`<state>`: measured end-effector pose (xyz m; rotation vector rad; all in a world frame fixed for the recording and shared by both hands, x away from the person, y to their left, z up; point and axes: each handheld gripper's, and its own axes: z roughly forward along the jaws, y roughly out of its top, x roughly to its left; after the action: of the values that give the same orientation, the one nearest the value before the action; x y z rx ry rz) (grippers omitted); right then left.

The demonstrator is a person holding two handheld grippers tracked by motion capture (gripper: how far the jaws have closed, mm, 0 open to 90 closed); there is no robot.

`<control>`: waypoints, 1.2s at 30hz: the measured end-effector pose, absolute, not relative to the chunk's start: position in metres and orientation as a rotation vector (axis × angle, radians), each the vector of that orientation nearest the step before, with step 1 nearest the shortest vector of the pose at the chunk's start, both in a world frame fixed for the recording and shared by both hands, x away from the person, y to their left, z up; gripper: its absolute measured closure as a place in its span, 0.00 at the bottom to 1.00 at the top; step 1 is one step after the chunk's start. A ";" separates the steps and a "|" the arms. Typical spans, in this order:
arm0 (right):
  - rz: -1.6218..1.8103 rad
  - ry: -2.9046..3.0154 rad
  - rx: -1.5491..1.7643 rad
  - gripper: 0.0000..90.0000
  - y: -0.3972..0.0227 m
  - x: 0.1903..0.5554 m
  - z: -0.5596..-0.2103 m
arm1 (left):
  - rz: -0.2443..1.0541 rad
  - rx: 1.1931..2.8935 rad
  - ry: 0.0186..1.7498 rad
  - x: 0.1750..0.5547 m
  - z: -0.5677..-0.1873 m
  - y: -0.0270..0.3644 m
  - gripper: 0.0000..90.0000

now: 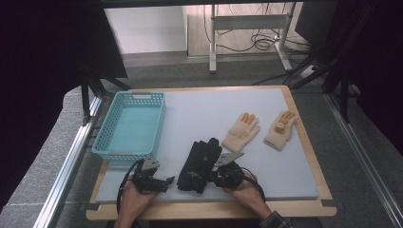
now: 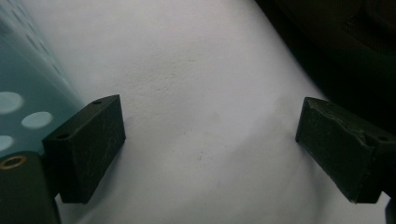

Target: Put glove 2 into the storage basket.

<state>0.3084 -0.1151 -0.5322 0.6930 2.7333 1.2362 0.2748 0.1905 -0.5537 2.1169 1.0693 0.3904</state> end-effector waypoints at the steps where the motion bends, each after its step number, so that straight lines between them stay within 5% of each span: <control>1: 1.234 2.720 0.696 0.85 -0.120 0.308 -0.530 | 0.390 2.117 1.070 0.275 -0.554 0.191 0.09; 7: 1.202 2.614 0.776 0.75 -0.160 0.315 -0.519 | 0.389 2.113 1.073 0.275 -0.554 0.190 0.09; 13: 1.147 2.489 0.916 0.52 -0.211 0.325 -0.517 | 0.396 2.104 1.075 0.274 -0.554 0.190 0.09; 20: 1.103 2.375 1.055 0.37 -0.248 0.332 -0.524 | 0.400 2.093 1.079 0.273 -0.555 0.191 0.10; 36: 0.999 2.331 1.075 0.31 -0.252 0.334 -0.531 | 0.403 2.061 1.126 0.267 -0.544 0.176 0.15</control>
<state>0.3339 -0.2524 -0.5313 1.0750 2.3311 0.9991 0.2671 0.1760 -0.5443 2.0612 1.1258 0.4030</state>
